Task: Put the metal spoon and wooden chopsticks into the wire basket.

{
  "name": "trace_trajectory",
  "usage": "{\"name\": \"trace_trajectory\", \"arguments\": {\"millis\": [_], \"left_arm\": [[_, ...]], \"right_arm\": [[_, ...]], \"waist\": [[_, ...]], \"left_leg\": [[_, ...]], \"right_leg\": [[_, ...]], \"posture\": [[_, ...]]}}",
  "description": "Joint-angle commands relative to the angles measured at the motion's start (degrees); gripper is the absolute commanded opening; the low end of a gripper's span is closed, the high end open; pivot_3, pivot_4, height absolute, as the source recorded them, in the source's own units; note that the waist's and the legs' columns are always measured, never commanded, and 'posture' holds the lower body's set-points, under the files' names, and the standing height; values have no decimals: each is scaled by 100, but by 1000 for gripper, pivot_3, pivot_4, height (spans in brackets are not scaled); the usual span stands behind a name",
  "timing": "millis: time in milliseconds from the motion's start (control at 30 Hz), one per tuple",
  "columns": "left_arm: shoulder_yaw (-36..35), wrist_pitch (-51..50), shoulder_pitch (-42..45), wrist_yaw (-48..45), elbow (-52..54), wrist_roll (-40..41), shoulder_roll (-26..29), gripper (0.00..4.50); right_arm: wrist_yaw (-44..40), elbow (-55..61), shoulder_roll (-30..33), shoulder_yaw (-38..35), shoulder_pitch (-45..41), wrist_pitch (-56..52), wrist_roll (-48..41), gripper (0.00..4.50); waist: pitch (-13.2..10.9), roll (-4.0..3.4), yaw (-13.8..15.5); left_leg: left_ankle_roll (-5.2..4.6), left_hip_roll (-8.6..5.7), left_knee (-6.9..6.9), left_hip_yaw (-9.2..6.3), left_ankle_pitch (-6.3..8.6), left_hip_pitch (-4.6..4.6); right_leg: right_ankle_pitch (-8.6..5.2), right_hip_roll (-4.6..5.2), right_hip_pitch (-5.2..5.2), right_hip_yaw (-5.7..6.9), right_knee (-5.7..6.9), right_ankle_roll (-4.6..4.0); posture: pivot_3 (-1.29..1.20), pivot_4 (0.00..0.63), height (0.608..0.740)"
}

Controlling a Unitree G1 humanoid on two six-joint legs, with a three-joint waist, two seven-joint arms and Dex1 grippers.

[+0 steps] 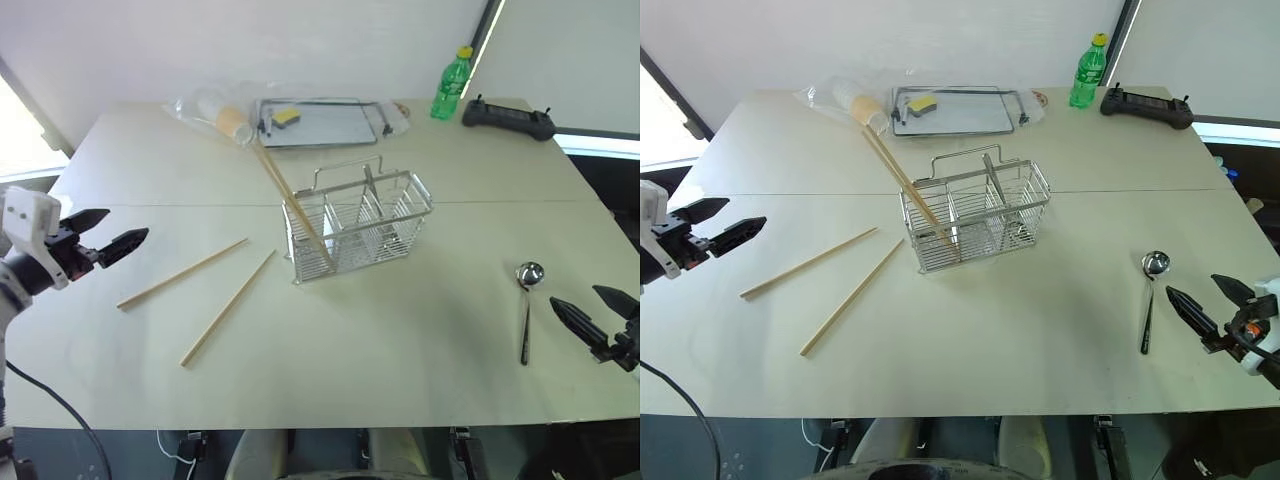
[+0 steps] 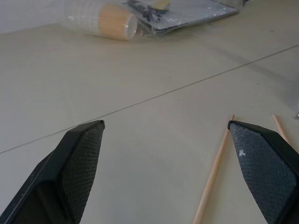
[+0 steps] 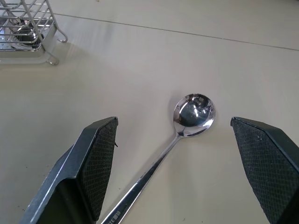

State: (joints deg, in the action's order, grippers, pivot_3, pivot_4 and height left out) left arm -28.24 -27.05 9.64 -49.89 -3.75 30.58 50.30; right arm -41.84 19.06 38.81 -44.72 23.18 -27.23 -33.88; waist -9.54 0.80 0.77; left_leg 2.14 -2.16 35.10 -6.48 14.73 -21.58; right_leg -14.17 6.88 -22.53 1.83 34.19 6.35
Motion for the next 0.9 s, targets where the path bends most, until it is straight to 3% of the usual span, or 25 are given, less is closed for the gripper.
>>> {"name": "trace_trajectory", "arguments": {"millis": [33,767,900], "left_arm": [[-12,98,130,-27,45,-15,72,4462],[213,128,486,95,-139,-125,-23,4462],[235,-318,546,247,542,252,-227,4462]], "right_arm": [[77,195,-39,-131,14,27,-78,3994],[425,334,-135,-84,-5,75,1,3994],[528,329,1,-109,-144,-26,50,3994]], "waist": [[0,0,-1],[2,3,1],[3,2,-1]], "left_leg": [[0,0,0,0,0,0],[-1,0,3,5,-1,4],[-1,0,5,5,-1,7]], "right_leg": [[0,0,0,0,0,0],[1,-3,5,0,3,0],[2,-3,9,-1,4,0]], "posture": [[0,150,703],[0,150,703],[0,150,703]]}}
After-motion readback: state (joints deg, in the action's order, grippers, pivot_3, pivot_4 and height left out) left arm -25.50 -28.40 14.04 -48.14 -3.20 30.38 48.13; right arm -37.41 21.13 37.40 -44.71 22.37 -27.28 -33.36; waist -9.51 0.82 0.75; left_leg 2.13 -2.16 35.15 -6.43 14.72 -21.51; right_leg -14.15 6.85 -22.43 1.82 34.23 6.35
